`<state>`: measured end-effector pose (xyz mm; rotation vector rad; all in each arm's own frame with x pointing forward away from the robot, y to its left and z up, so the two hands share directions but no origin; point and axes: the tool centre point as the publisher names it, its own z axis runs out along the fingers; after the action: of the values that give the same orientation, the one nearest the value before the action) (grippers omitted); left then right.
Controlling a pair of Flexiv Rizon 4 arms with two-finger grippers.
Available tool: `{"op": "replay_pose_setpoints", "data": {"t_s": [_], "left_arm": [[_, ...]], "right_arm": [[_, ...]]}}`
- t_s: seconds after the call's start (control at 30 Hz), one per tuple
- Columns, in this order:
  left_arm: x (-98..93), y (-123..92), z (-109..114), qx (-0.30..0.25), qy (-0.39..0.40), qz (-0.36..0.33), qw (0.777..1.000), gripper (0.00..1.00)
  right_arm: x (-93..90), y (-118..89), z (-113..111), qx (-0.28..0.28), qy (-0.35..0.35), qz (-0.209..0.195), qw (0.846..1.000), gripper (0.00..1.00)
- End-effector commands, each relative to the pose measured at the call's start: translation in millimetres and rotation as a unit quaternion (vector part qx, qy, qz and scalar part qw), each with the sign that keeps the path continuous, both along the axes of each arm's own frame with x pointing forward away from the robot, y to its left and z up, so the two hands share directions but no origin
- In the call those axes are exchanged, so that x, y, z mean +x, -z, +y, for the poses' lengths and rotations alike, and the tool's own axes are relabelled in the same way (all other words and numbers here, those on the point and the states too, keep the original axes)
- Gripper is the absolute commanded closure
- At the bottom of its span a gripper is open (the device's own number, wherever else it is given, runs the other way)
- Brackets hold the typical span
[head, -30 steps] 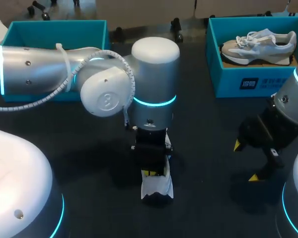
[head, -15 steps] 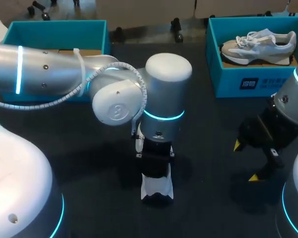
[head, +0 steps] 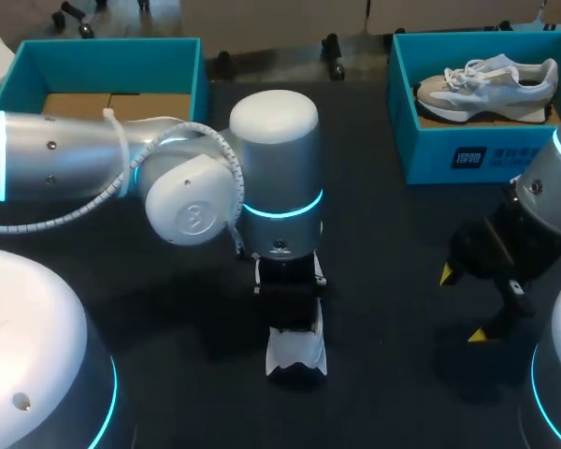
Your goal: Take the shoe out of the shoebox, open the shoe tongue, remove and reinsert the insole, then place the shoe into the shoebox
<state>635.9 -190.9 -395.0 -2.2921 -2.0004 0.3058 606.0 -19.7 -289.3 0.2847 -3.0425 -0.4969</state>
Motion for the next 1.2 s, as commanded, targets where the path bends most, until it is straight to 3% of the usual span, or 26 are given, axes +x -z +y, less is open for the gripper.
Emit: {"op": "replay_pose_setpoints", "data": {"t_s": [0.03, 0.27, 0.47, 0.63, 0.93, 1.2], "left_arm": [[-2.7, -14, 5, 0.005, 0.007, 0.008, 1.0, 1.0], [-18.3, -6, 3, 0.016, 0.023, 0.027, 0.999, 1.0], [-12.3, 18, -2, 0.042, 0.014, 0.027, 0.999, 1.0], [-4.9, 24, -3, 0.04, 0.001, -0.004, 0.999, 1.0], [4.4, 4, -4, 0.023, -0.005, -0.017, 1.0, 1.0], [-0.8, -13, 2, 0.021, 0.014, -0.004, 1.0, 1.0]], "right_arm": [[-1.2, 1, -1, 0.0, 0.0, -0.002, 1.0, 0.0], [-1.2, 1, -1, 0.0, 0.0, -0.002, 1.0, 0.0], [-1.2, 1, -1, 0.0, 0.0, -0.002, 1.0, 0.0], [-1.2, 1, -1, 0.0, 0.0, -0.002, 1.0, 0.0], [-1.2, 1, -1, 0.0, 0.0, -0.002, 1.0, 0.0], [-1.2, 1, -1, 0.0, 0.0, -0.002, 1.0, 0.0]]}}
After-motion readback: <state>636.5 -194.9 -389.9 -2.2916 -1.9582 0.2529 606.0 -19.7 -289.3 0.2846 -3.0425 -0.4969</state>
